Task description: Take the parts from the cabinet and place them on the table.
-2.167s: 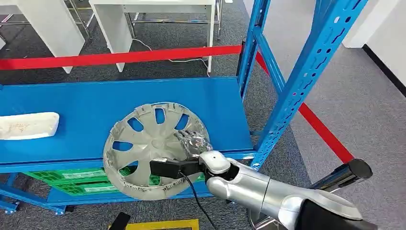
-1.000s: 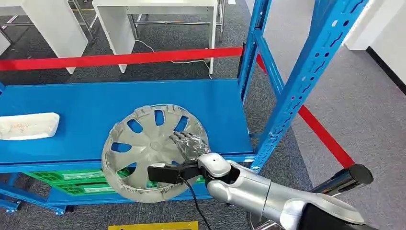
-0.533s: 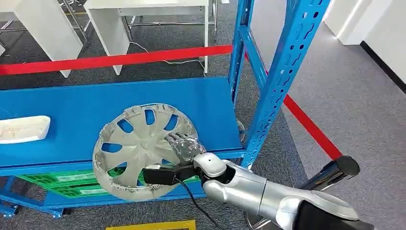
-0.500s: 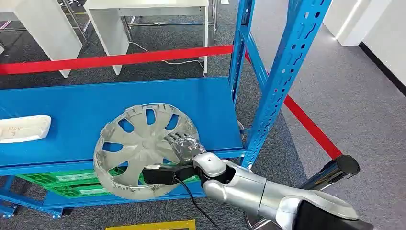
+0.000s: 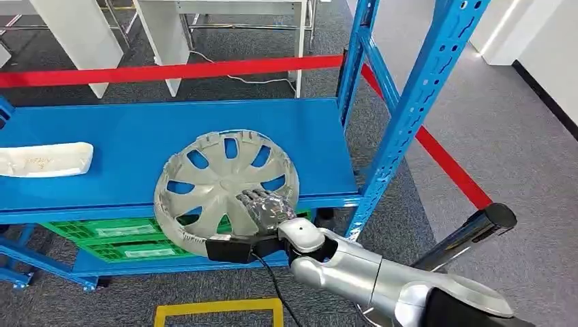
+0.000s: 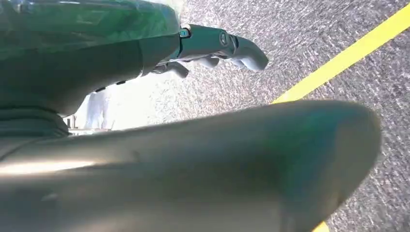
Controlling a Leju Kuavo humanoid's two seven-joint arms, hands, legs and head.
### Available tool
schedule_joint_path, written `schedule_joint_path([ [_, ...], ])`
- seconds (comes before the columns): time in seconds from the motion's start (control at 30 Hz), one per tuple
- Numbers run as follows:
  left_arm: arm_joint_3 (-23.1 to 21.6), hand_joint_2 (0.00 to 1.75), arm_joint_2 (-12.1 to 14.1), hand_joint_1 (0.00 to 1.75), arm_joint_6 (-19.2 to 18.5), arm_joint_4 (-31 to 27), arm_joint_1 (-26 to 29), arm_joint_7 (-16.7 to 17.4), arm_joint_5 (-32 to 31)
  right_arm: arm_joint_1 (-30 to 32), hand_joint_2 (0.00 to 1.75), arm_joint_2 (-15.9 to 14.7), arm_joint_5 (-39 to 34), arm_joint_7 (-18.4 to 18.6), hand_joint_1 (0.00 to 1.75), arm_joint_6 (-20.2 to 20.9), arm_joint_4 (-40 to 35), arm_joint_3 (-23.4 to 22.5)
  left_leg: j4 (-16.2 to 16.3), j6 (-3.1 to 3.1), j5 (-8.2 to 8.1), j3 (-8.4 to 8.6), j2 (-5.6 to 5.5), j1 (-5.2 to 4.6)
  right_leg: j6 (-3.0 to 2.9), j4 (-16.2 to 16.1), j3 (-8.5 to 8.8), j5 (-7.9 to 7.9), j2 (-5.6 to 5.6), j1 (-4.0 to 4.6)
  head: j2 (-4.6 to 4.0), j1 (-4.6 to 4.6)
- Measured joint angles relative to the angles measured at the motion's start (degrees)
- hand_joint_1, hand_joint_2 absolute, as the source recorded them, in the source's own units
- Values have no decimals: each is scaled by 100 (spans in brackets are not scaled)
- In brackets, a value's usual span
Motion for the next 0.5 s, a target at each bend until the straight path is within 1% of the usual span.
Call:
schedule_joint_path([
  [0.03, 0, 0, 2, 0, -2, 0, 1, -4, -2, 2, 0, -2, 0, 0, 0, -2, 0, 2, -12, -41, 36, -2, 5, 28, 6, 0, -23, 50, 14, 26, 0, 22],
  [0.07, 0, 0, 2, 0, -7, 0, -1, -13, -7, 2, 0, -4, 0, 0, 0, -2, 2, 7, -15, -76, 65, -11, 9, 51, -14, -6, -38, 58, 28, 40, 0, 26],
  [0.1, -4, 0, 0, 0, -9, 0, 0, -17, -9, 9, 0, -2, 0, 0, 0, 0, 4, 7, -30, -104, 104, -11, 8, 49, -53, -14, -49, 93, 26, 46, 0, 24],
  [0.13, -7, 0, -4, 0, -18, 0, 1, -17, -7, 9, 0, 2, 2, -2, 0, -2, 4, 7, -21, -132, 81, -27, -1, 36, -97, -96, -62, 178, 0, -12, 0, 29],
  [0.17, -15, 0, -15, 0, -26, -2, 6, -31, -7, 8, 0, 13, 2, -4, 0, 0, 4, 7, 38, -172, -80, -60, -6, 44, -117, -122, -91, 236, -10, -23, 0, 13],
  [0.2, -31, 0, -22, 0, -31, -4, -5, -39, -7, 5, 0, 22, 2, -11, 0, -2, 7, 9, 290, -203, -362, -142, -7, 57, -161, -126, -144, 273, -16, -32, 0, -4],
  [0.23, -42, 0, -15, 0, -31, -4, -7, -52, -9, 12, 0, 35, 0, -18, 0, 0, 13, 11, 721, -232, -676, -276, -6, 78, -162, -122, -205, 313, -18, -32, 0, -28],
  [0.27, -42, 0, -13, 0, -31, -4, -7, -55, -9, 30, 0, 39, 0, -24, 0, 0, 17, 13, 1186, -258, -925, -403, -6, 92, -160, -119, -261, 357, -20, -32, 0, -37],
  [0.3, -42, 0, -15, 0, -31, -4, -6, -66, -9, 47, 0, 39, 2, -26, 0, -2, 26, 13, 1545, -284, -1038, -487, -6, 102, -154, -116, -324, 384, -21, -34, 0, -41],
  [0.33, -46, 0, -18, 0, -24, -4, -6, -68, -11, 63, 0, 39, 2, -30, 0, 0, 33, 13, 1642, -308, -958, -464, -6, 120, -139, -104, -388, 425, -23, -41, 0, -48],
  [0.37, -50, 0, -20, 0, -11, -4, -6, -68, -13, 72, 0, 39, 2, -39, 0, -2, 37, 15, 1531, -324, -775, -328, -5, 139, -117, -84, -447, 457, -22, -52, 0, -48],
  [0.4, -54, 0, -17, 0, 7, -4, -7, -68, -13, 73, 0, 39, 9, -46, 0, -2, 37, 15, 1199, -339, -560, -95, -5, 156, -95, -48, -505, 477, -21, -68, 0, -46],
  [0.43, -57, 0, -18, 0, 33, -4, -7, -68, -13, 72, 0, 44, 20, -48, 0, -2, 37, 13, 673, -360, -381, 247, -4, 175, -68, 4, -557, 491, -20, -93, 0, -46],
  [0.47, -61, 0, -22, 0, 55, -7, -12, -68, -13, 70, 0, 46, 31, -57, 0, -4, 37, 9, 153, -400, -429, 547, -6, 201, -30, 61, -593, 487, -21, -90, 0, -59],
  [0.5, -74, 0, -26, 0, 57, -9, -23, -70, -13, 66, 0, 46, 39, -61, 0, -7, 37, 4, 10, -387, -543, 661, -30, 161, 13, 89, -643, 501, -17, -70, 0, -111],
])
